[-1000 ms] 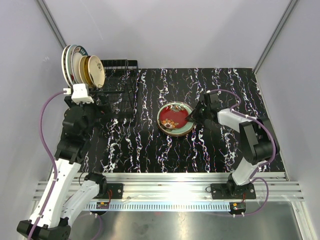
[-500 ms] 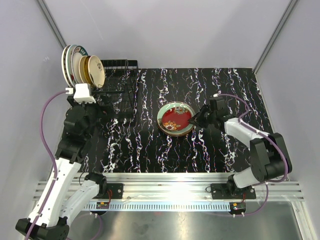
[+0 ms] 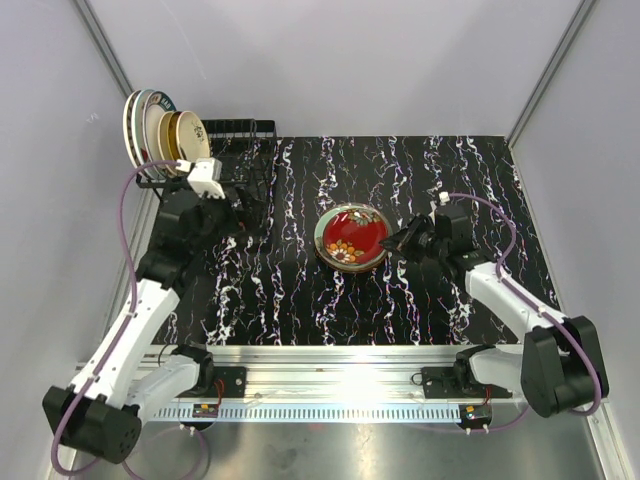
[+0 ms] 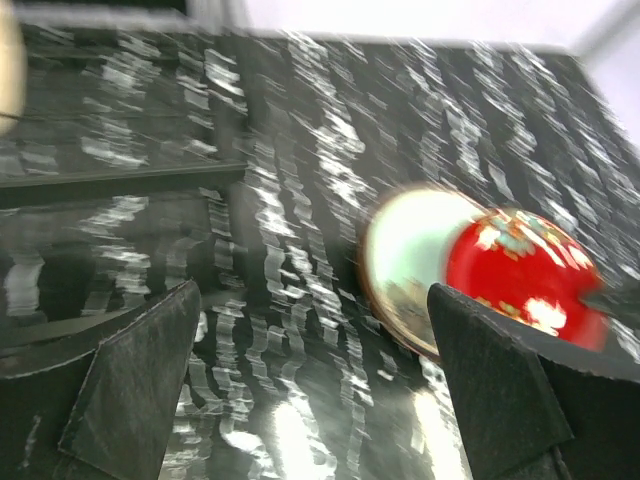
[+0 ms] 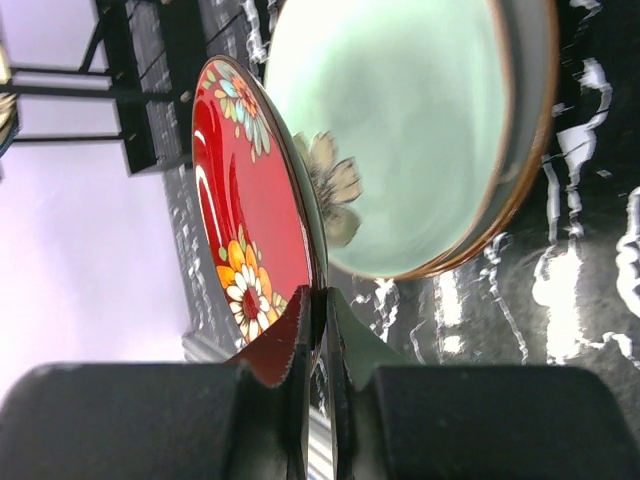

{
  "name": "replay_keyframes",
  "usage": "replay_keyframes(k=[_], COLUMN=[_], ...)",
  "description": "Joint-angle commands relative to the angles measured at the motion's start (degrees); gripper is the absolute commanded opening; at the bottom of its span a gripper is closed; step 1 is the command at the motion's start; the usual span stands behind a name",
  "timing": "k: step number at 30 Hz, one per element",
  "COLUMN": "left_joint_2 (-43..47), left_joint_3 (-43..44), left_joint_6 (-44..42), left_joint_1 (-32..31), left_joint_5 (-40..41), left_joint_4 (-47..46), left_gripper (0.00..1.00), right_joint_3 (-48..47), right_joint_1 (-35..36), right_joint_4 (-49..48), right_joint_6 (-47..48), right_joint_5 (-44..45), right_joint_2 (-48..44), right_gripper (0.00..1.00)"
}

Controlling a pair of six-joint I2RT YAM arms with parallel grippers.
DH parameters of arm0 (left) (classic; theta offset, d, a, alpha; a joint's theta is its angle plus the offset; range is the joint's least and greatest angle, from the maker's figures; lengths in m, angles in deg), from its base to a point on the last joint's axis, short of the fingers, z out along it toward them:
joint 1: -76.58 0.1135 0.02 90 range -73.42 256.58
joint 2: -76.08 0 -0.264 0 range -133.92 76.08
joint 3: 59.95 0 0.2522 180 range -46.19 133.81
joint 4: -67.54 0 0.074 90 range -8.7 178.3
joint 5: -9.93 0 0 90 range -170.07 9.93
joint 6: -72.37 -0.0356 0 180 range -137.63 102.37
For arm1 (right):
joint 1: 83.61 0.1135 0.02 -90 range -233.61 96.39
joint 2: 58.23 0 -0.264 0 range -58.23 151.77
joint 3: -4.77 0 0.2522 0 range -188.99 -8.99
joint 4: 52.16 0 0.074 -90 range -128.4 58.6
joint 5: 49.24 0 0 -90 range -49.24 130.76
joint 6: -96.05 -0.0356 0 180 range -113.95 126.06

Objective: Load the plates into the dish rack
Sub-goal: Grab a plate with the right arm, then pass the plate from the right arm to the left

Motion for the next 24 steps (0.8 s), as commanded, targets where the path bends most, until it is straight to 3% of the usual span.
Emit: replay_keyframes(k=[1, 6, 19, 23, 24], left_joint_2=[-4.2, -11.5, -21.0, -22.0, -22.2], left_joint_3=[2.3, 2.3, 1.3, 1.4, 1.6], left_joint_6=[4.2, 7.8, 13.1, 13.8, 13.7], left_joint_1=[-0.3, -1.1, -7.1, -7.5, -7.6], left_joint_5=[-14.6, -24.0, -36.2, -37.6, -37.7], left_joint_4=[-3.9, -6.4, -13.9, -14.3, -14.1], left_gripper=[0.99, 0.98, 0.76, 0.61, 0.53], right_joint_3=[0.1, 1.4, 1.0, 0.5, 0.6], right_joint_1=[-0.2, -0.1, 2.2, 4.5, 4.8], right_joint_4=[-7.4, -9.4, -12.2, -12.2, -12.2], right_joint_6=[0.3, 1.4, 2.3, 3.1, 3.2], right_joint_5=[-6.6, -11.6, -17.9, -16.4, -16.1], right_joint_2=[-4.1, -8.4, -10.2, -9.9, -9.8], right_gripper=[0.00, 0.00, 0.00, 0.00, 0.00])
